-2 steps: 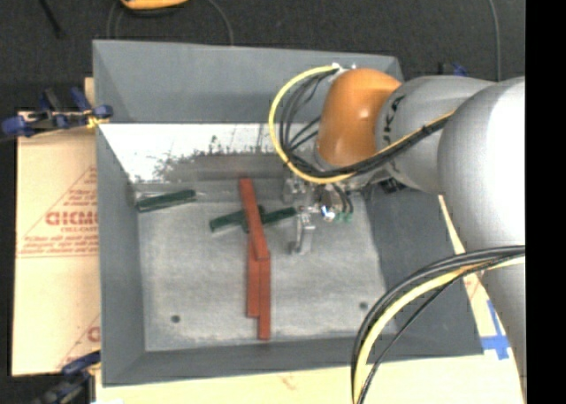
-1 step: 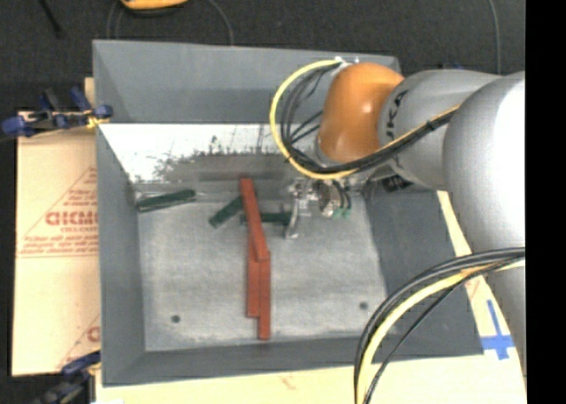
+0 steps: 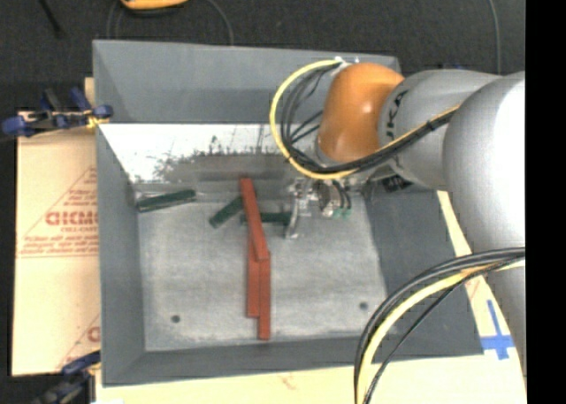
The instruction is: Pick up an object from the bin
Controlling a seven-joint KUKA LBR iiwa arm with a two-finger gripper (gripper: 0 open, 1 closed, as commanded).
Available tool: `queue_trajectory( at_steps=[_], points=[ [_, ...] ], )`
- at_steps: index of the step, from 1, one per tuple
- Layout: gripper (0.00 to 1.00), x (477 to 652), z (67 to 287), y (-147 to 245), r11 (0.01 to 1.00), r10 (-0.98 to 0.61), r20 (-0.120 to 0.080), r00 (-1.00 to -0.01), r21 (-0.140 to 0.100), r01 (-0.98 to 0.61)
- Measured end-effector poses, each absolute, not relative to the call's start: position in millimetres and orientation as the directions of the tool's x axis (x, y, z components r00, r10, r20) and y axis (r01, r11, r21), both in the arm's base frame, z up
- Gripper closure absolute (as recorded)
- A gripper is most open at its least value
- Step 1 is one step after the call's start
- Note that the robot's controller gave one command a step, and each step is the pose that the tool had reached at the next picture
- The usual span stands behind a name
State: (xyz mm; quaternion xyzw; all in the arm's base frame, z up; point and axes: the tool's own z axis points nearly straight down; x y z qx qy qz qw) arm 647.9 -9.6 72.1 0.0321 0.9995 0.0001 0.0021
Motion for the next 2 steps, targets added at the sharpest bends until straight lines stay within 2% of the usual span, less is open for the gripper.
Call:
queue_trajectory(
  at_steps=[2],
  points=[
    [1.0, 647.4, 75.7, -9.9, 0.998, 0.064, -0.003, -0.998, 0.0, 0.064]
  ],
)
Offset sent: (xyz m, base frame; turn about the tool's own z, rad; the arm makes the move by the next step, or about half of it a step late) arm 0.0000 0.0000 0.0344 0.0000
